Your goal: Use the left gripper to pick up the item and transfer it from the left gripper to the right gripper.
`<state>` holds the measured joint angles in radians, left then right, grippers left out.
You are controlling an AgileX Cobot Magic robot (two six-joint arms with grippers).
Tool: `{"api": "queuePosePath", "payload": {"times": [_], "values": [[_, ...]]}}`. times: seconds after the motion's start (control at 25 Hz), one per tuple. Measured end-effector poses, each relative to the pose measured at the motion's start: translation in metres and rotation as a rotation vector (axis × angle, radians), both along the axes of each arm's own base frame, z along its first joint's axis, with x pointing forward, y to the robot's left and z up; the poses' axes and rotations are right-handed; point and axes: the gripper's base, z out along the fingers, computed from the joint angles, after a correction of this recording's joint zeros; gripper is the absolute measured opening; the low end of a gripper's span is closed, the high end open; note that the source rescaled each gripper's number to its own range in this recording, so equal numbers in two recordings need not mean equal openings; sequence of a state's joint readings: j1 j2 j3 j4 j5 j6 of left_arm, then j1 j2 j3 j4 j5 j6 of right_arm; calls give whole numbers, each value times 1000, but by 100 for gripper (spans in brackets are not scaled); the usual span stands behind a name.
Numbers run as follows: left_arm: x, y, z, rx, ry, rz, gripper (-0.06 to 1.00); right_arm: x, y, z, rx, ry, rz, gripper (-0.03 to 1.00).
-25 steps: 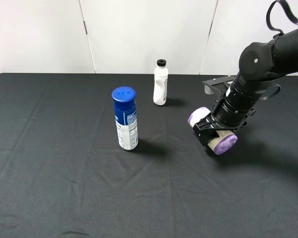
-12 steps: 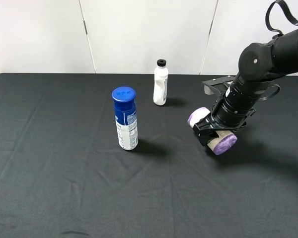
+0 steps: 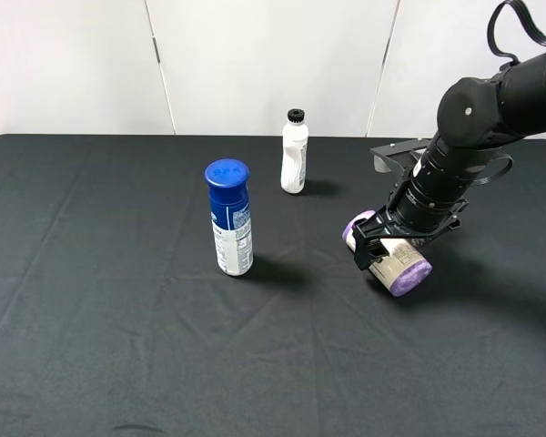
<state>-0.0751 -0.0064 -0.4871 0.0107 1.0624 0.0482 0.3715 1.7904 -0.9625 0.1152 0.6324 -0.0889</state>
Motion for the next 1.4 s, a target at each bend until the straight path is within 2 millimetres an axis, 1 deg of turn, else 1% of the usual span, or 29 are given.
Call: {"api": "queuePosePath", "payload": {"times": [0.28, 0.48, 0.56, 0.64, 0.8, 1.04, 1.08, 1.12, 1.16, 1.24, 1.4], "values": [[0, 0, 0, 0, 0, 0, 100, 0, 0, -1, -1, 3, -1, 99], [0, 0, 0, 0, 0, 0, 100, -3, -1, -2, -11, 38, 2, 99], [0, 0, 0, 0, 0, 0, 100, -4, -1, 1, -12, 42, 4, 99], [0, 0, 0, 0, 0, 0, 100, -6, -2, 9, -5, 27, 5, 99], [0, 0, 0, 0, 0, 0, 100, -11, -4, 35, 20, -36, 7, 99], [0, 0, 0, 0, 0, 0, 100, -24, -9, 74, 57, -125, 11, 99], [0, 0, 0, 0, 0, 0, 100, -27, -9, 78, 60, -131, 12, 99], [0, 0, 0, 0, 0, 0, 100, -27, -9, 78, 60, -131, 12, 99], [0, 0, 0, 0, 0, 0, 100, -32, -11, 87, 63, -136, 14, 99], [0, 0, 0, 0, 0, 0, 100, -37, -13, 93, 63, -131, 17, 99], [0, 0, 0, 0, 0, 0, 100, -46, -16, 99, 54, -97, 24, 99]]}}
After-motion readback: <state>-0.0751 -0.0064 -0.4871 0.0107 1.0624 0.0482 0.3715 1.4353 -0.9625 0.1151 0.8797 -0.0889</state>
